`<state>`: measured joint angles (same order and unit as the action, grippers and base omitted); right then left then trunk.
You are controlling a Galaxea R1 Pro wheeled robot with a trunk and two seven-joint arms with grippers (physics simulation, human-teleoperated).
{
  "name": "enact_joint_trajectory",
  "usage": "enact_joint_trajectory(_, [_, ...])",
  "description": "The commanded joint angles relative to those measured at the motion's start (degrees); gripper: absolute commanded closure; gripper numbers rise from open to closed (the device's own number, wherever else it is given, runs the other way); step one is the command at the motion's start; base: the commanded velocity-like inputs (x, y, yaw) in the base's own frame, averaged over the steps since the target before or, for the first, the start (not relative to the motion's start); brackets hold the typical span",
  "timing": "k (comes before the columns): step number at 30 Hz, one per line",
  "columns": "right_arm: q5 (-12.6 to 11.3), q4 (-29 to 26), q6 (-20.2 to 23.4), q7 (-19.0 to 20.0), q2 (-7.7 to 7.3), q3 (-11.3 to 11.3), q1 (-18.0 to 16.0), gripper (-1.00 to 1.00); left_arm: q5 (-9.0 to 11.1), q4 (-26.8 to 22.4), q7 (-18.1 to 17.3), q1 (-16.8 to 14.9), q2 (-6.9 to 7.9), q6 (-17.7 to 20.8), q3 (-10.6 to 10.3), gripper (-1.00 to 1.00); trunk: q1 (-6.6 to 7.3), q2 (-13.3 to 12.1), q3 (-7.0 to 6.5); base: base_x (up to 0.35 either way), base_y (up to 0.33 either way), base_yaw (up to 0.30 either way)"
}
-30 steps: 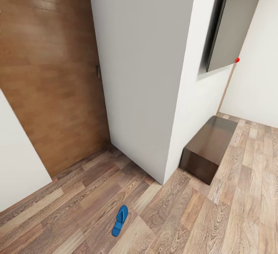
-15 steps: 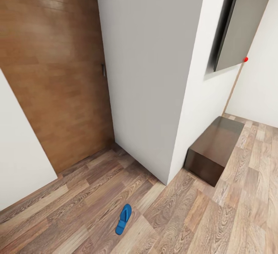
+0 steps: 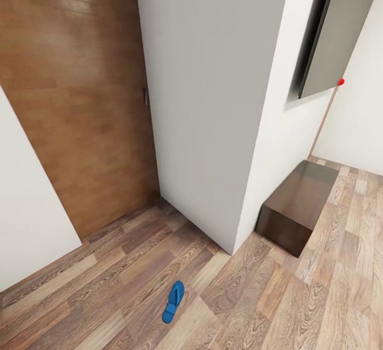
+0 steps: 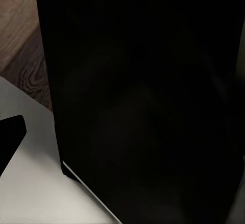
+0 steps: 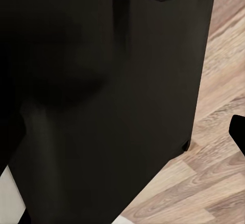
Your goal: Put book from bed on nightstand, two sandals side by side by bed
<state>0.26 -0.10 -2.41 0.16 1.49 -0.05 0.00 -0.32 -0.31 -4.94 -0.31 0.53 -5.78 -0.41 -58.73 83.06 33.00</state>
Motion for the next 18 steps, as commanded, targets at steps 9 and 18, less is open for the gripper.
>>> enact_joint_trajectory(9, [0.03, 0.01, -0.15, 0.02, 0.03, 0.08, 0.0, -1.0, -0.03, 0.05, -0.2, -0.04, 0.06, -0.2, -0.03, -1.0, 0.0, 0.02, 0.06, 0.0, 0.017, 0.009])
enact_joint_trajectory(18, [0.02, 0.01, -0.16, 0.02, 0.01, 0.14, 0.0, -1.0, -0.03, 0.05, -0.17, -0.03, 0.05, -0.2, -0.03, -1.0, 0.0, 0.02, 0.15, 0.0, 0.079, 0.034])
